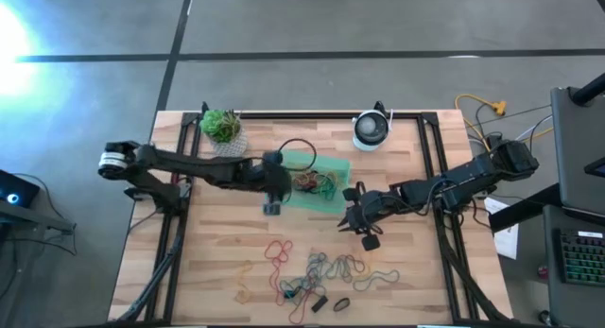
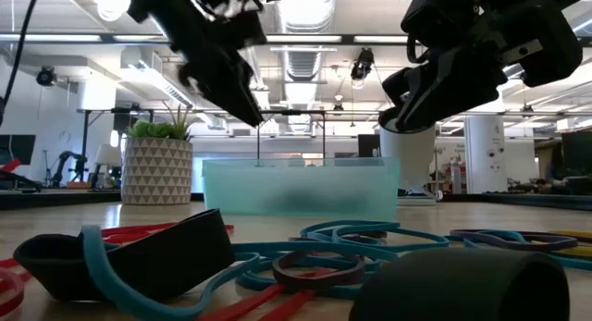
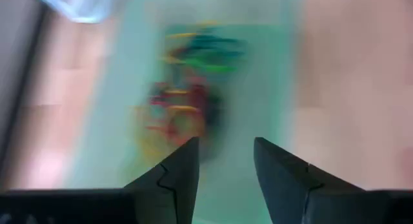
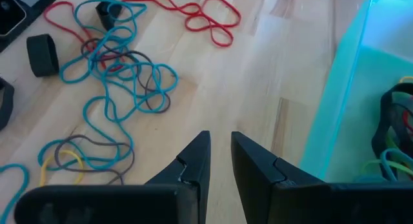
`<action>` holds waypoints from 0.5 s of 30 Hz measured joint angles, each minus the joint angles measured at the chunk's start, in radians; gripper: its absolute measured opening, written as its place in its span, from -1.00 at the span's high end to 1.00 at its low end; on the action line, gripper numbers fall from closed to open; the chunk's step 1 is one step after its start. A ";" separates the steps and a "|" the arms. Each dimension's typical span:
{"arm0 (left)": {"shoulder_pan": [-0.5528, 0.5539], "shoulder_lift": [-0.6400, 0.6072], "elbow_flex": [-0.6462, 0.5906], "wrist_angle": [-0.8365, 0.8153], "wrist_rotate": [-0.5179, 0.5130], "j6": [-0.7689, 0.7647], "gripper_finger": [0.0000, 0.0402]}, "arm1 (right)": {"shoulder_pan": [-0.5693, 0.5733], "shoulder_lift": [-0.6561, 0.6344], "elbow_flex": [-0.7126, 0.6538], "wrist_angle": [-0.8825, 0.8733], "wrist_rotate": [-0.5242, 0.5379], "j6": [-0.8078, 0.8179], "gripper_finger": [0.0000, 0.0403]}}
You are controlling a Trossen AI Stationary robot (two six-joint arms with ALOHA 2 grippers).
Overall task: Pick and place rubber bands into bin
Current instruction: Put the red rubber band into the green bin
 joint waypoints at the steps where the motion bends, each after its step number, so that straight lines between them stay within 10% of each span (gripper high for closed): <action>1: -0.021 -0.019 -0.007 -0.018 0.044 -0.029 0.34 | 0.000 0.000 0.000 0.000 0.000 -0.004 0.72; 15: -0.306 0.093 -0.049 0.037 0.168 -0.279 0.34 | -0.003 0.000 0.001 0.006 0.036 -0.012 0.72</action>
